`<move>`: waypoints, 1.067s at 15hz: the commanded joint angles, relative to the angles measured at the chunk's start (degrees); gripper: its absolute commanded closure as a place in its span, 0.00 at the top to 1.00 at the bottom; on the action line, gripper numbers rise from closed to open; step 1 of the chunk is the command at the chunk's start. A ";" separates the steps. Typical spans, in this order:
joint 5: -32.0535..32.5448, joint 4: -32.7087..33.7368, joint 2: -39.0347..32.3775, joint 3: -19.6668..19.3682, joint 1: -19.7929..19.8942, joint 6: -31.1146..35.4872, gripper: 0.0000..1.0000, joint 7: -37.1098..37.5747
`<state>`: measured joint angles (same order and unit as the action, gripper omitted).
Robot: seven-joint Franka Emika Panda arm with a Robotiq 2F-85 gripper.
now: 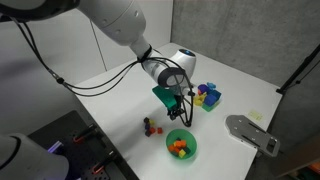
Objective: Put one small green block in the green bowl
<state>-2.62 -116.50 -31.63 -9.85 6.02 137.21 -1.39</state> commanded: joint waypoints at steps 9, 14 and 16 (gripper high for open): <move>6.75 -7.94 14.18 -7.25 3.61 -10.41 0.68 10.05; 8.16 -8.65 20.36 -4.14 1.68 -9.16 1.00 9.38; 9.76 -8.93 22.99 -2.31 -0.04 -8.40 1.00 9.91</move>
<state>4.26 -123.18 -13.79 -14.27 7.64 127.56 6.86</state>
